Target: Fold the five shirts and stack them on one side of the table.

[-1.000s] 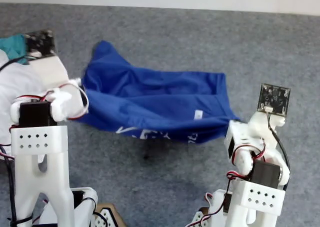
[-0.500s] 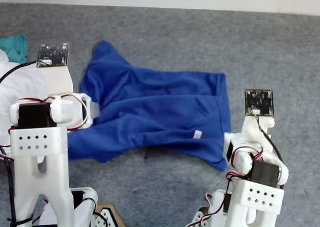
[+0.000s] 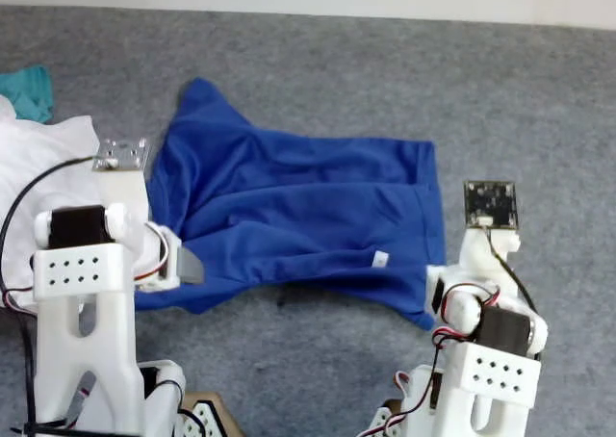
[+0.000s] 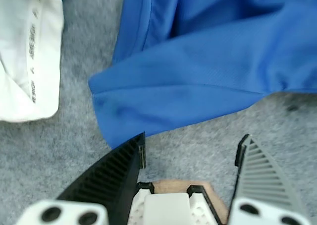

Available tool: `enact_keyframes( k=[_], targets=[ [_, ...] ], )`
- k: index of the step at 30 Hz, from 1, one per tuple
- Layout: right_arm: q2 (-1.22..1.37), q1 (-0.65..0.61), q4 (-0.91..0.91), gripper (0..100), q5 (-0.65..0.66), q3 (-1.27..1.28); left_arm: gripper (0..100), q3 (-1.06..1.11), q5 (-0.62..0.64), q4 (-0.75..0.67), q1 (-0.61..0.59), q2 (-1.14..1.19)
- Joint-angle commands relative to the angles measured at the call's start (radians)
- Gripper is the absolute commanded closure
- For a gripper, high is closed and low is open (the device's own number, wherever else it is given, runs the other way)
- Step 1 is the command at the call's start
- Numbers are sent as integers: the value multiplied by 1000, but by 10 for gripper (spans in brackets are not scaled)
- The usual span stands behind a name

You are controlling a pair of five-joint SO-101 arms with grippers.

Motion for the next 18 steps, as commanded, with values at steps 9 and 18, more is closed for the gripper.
enact_keyframes(
  k=[9, 18],
  targets=[
    [-7, -97, -99, 878, -77, 102, 699, 67, -103, -5, -125, -21],
    [-7, -97, -134, 878, -77, 107, 698, 85, -189, -12, -282, -21]
  ],
)
